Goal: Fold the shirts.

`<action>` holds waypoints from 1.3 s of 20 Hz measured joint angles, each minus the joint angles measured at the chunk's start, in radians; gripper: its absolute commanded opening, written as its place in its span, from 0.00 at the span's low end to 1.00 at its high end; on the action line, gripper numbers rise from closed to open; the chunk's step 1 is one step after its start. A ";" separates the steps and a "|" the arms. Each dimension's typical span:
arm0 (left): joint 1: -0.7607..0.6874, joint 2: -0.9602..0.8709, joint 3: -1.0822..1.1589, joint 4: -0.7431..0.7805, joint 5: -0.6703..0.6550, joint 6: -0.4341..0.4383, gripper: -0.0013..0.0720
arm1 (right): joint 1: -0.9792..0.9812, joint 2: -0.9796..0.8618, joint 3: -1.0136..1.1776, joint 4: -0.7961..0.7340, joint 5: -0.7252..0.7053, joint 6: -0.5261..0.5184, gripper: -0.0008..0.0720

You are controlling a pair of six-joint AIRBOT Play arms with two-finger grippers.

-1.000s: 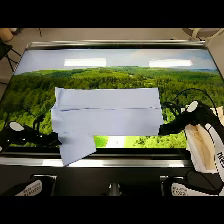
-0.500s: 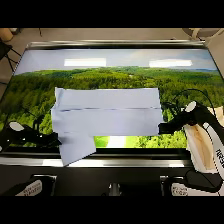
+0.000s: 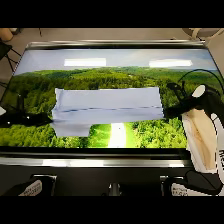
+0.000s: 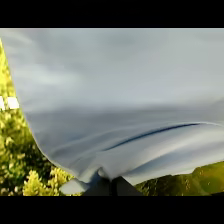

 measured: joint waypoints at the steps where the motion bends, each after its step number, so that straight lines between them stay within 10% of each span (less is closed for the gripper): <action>1: 0.000 -0.019 0.045 0.000 0.010 -0.001 0.04 | 0.014 -0.019 0.044 -0.013 -0.022 0.002 0.04; 17: -0.057 -0.735 0.699 -0.032 0.068 -0.006 0.05 | 0.061 -0.455 0.463 -0.032 -0.280 0.093 0.05; 18: -0.058 -0.750 0.706 -0.032 0.069 -0.006 0.16 | 0.061 -0.461 0.465 -0.023 -0.297 0.093 0.11; 20: -0.057 -0.766 0.720 -0.021 0.068 -0.006 0.55 | 0.060 -0.467 0.467 -0.003 -0.322 0.094 0.58; 22: -0.054 -0.773 0.747 -0.029 0.044 -0.007 0.59 | 0.056 -0.463 0.474 0.027 -0.321 0.092 0.89; 26: -0.035 -0.747 0.820 -0.030 -0.026 -0.006 0.59 | 0.010 -0.420 0.491 0.059 -0.273 0.064 0.96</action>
